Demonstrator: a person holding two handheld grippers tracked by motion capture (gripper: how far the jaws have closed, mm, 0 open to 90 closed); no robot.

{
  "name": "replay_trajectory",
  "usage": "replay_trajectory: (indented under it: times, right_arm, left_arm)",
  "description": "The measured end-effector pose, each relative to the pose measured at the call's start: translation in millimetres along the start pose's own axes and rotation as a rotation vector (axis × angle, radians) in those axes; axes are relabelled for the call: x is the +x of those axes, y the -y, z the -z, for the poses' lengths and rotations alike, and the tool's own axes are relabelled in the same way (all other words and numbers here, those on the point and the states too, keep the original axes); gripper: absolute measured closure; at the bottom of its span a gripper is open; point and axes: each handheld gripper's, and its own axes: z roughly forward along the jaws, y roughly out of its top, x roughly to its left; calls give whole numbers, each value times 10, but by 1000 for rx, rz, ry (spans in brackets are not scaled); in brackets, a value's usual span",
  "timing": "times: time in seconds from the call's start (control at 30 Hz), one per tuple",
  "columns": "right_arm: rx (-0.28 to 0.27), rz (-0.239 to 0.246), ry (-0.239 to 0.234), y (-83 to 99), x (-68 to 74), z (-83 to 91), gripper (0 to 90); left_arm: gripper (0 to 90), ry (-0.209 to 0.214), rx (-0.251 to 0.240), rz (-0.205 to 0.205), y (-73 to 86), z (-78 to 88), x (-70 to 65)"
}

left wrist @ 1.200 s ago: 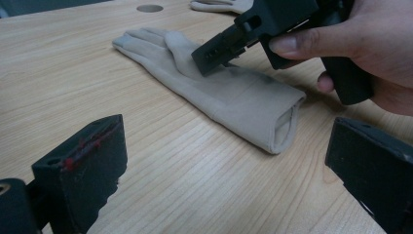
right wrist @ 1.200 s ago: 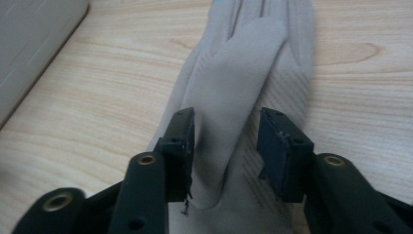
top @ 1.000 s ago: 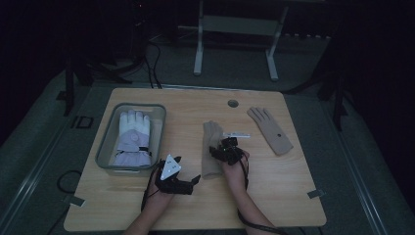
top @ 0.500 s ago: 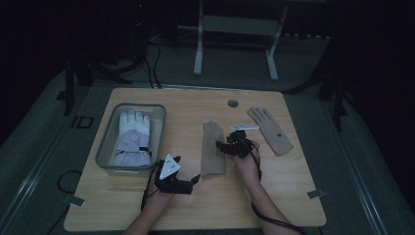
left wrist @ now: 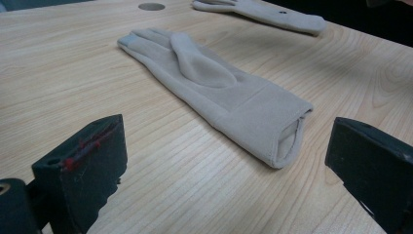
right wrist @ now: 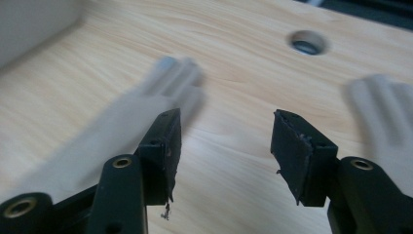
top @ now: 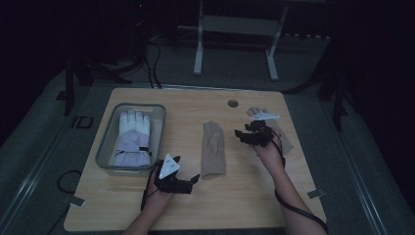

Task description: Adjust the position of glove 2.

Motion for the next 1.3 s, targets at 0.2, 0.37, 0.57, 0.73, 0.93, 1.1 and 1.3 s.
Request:
replay_trajectory:
  times: [0.2,0.37,0.57,0.73,0.93,1.1,1.3]
  right_arm:
    - [9,-8,48,4,-372,126,445]
    - [2,-42,71,11,-694,205,480]
    - [21,-83,95,25,-1053,231,480]
    - [25,-95,123,32,-1284,214,479]
    - [57,-114,129,82,-1384,68,470]
    - [109,-102,130,178,-1405,-164,488]
    - [161,-110,135,321,-1459,-374,492]
  left_arm:
    - [19,0,3,5,2,-6,8]
    - [19,-1,3,5,4,-9,7]
    - [19,-1,6,4,4,-11,20]
    - [19,0,2,6,2,-8,18]
    - [19,6,1,8,4,-7,19]
    - [19,9,-2,11,2,-1,16]
    - [19,13,-7,16,3,13,27]
